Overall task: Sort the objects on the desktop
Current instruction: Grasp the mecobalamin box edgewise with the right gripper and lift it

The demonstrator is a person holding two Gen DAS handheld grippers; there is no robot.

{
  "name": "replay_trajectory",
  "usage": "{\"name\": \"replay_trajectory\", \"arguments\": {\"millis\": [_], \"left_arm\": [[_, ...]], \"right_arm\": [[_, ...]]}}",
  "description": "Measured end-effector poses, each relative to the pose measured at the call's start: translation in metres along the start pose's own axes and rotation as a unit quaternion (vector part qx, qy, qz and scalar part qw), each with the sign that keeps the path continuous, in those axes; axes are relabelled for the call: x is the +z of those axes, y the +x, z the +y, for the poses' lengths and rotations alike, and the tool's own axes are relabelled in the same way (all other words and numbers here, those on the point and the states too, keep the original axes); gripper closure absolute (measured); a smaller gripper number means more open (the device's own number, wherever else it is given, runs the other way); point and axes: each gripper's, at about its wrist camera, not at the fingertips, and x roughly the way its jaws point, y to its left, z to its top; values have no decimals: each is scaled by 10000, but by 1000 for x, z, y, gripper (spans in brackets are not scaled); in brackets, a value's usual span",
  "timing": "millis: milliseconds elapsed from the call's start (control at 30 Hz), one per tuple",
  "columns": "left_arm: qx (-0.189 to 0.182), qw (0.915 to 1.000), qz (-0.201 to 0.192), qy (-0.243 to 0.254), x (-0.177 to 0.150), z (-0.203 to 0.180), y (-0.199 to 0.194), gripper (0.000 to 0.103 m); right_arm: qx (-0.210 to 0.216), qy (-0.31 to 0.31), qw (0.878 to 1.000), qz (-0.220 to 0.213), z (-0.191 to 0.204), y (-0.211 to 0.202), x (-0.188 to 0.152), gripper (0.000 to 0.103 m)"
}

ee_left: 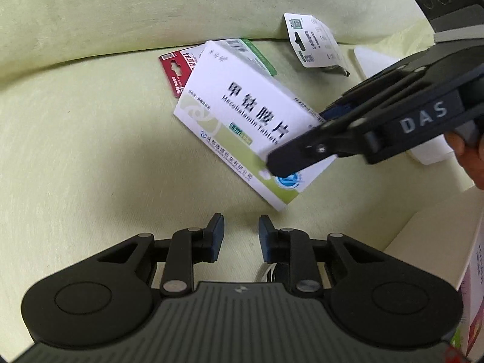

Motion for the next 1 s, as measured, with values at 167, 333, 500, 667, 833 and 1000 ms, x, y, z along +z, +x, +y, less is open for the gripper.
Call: {"name": "replay_trajectory", "arguments": {"millis": [167, 333, 500, 667, 833, 1000], "left_arm": [[113, 9999, -80, 69, -2, -2, 0, 73], [317, 9991, -253, 140, -1, -7, -5, 73], [534, 9970, -515, 209, 2, -11, -23, 73], [587, 9950, -790, 183, 6, -24, -45, 73], [403, 9925, -1109, 309, 6, -53, -73, 73], [169, 9884, -1417, 516, -10, -90, -105, 73]], "right_arm": [[-384, -332, 9987, -55, 15, 3, 5, 74], [-768, -662, 9948, -109, 29, 7, 10, 81], [-961, -788, 9913, -431, 33, -15, 12, 81], [-843, -459, 9914, -895, 24, -57, 12, 81], [-692, -310, 9889, -1277, 27, -105, -2, 81], [-501, -281, 9839, -1693, 35, -164, -43, 81]]}}
